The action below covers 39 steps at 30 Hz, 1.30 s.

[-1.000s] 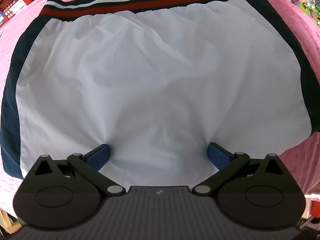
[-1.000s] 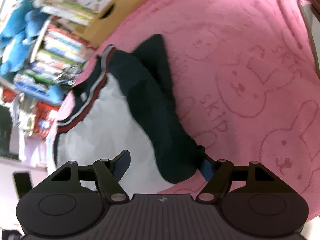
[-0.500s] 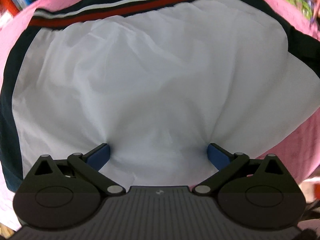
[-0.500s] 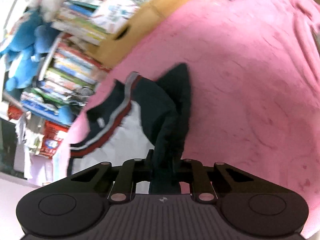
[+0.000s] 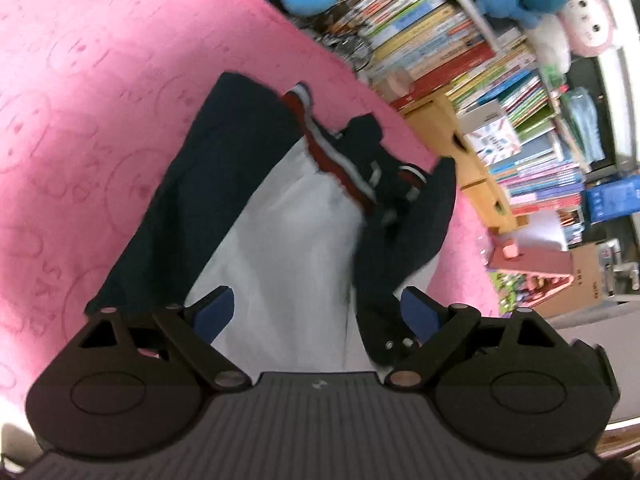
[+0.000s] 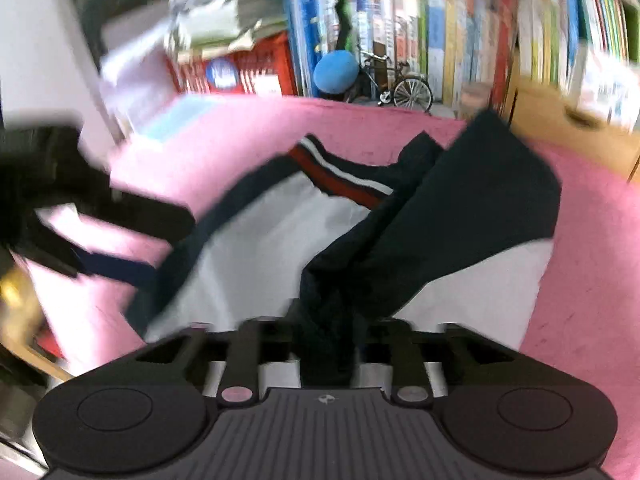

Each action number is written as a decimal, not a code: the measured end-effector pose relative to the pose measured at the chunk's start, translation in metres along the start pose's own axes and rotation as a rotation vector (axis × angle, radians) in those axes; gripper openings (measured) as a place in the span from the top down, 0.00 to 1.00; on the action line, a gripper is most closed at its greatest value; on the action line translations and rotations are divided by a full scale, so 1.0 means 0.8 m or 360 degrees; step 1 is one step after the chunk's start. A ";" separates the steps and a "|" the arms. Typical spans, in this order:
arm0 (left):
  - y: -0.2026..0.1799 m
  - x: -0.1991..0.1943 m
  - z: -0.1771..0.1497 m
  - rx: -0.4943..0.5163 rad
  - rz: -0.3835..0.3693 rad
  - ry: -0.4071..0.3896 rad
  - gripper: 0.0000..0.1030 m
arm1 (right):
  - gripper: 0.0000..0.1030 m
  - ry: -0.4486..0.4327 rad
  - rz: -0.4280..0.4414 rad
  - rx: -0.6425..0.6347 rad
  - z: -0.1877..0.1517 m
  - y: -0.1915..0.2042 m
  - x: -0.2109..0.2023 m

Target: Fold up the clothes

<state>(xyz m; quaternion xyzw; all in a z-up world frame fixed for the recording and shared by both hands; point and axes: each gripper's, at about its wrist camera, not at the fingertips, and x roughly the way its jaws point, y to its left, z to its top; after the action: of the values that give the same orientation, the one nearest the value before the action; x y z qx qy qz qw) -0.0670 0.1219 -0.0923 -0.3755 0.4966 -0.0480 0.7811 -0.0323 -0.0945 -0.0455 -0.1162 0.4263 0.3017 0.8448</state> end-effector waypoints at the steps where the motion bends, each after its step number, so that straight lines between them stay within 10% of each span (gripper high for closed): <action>1: 0.000 0.002 0.000 -0.0006 0.0000 0.0024 0.11 | 0.30 -0.0025 -0.0032 -0.0060 -0.007 0.007 -0.003; 7: -0.020 0.029 0.019 0.0036 -0.0052 0.0213 0.05 | 0.25 0.0013 -0.0221 -0.0265 -0.056 0.003 -0.012; 15: -0.078 0.103 0.010 0.0311 0.0100 0.0410 0.01 | 0.22 0.0146 -0.0315 -0.0015 -0.102 -0.034 -0.006; 18: -0.097 0.125 0.007 0.0425 0.0227 0.0408 0.58 | 0.19 0.0143 -0.0324 0.0005 -0.109 -0.038 -0.001; 22: -0.115 0.089 0.010 0.0496 0.0153 0.0267 0.91 | 0.13 0.0084 -0.0367 0.0015 -0.115 -0.036 0.002; 27: -0.109 0.014 0.021 0.0527 0.0088 0.0022 0.92 | 0.12 0.0107 -0.0401 0.0077 -0.127 -0.045 0.004; 30: -0.116 0.043 0.023 0.0565 0.0177 0.0087 0.86 | 0.11 0.0130 -0.0420 0.0121 -0.134 -0.051 0.007; 33: -0.123 0.072 0.026 0.0602 0.0266 0.0152 0.49 | 0.11 0.0136 -0.0422 0.0144 -0.138 -0.054 0.010; 34: -0.126 0.082 0.027 0.0615 0.0296 0.0174 0.11 | 0.11 0.0136 -0.0422 0.0152 -0.138 -0.054 0.011; 35: -0.128 0.091 0.028 0.0627 0.0325 0.0196 0.02 | 0.11 0.0136 -0.0426 0.0155 -0.138 -0.054 0.012; 37: -0.133 0.111 0.029 0.0652 0.0385 0.0240 0.02 | 0.09 0.0133 -0.0433 0.0150 -0.138 -0.054 0.013; 39: -0.139 0.120 0.028 0.0714 0.0407 0.0241 0.37 | 0.08 0.0124 -0.0439 0.0133 -0.139 -0.053 0.014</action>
<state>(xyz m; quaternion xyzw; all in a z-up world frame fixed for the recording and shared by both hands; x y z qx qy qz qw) 0.0326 0.0120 -0.0877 -0.1227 0.5739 -0.0858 0.8051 -0.0738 -0.1740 -0.1244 -0.1501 0.4509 0.1601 0.8652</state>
